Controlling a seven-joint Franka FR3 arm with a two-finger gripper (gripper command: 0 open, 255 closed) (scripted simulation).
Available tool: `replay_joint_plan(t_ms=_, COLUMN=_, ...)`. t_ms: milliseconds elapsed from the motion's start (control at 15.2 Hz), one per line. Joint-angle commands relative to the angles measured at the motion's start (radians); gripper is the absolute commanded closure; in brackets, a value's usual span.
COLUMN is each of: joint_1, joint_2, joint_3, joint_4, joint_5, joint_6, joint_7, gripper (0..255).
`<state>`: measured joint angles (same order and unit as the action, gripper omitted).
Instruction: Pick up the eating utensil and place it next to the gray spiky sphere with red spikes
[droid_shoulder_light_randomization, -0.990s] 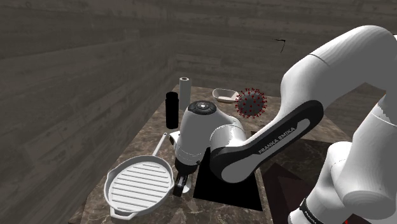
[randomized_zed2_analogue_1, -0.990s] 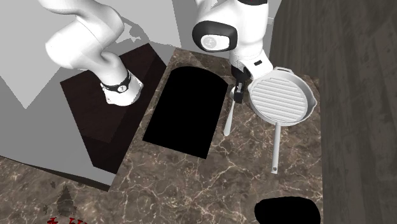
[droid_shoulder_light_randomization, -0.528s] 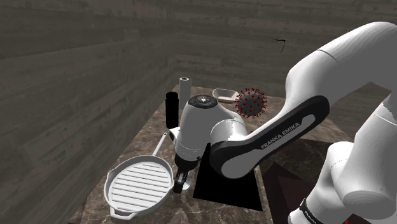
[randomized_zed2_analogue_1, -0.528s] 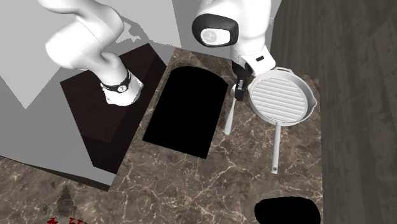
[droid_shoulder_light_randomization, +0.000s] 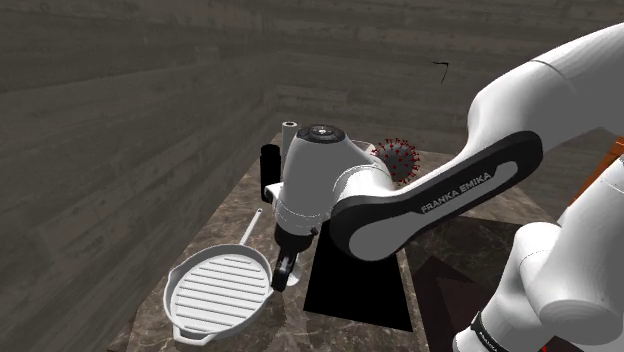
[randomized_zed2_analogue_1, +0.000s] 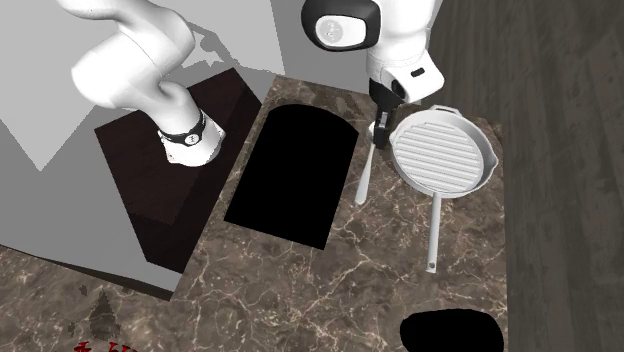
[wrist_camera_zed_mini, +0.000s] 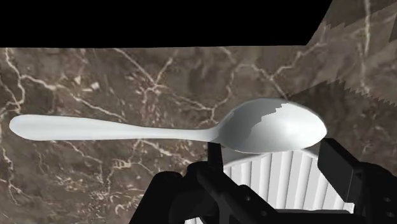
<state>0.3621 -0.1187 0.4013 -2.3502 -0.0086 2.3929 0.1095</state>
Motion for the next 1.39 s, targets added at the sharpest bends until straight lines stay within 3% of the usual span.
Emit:
replay_joint_plan(t_ms=0, joint_1=0.002, joint_2=-0.02, joint_3=-0.002, joint_4=0.01, joint_5=0.011, joint_6=-0.029, joint_7=-0.007, gripper=255)
replay_joint_plan(t_ms=1320, joint_1=0.007, joint_2=-0.122, joint_3=-0.027, joint_4=0.19, joint_5=0.053, joint_6=-0.305, joint_7=-0.05, gripper=255)
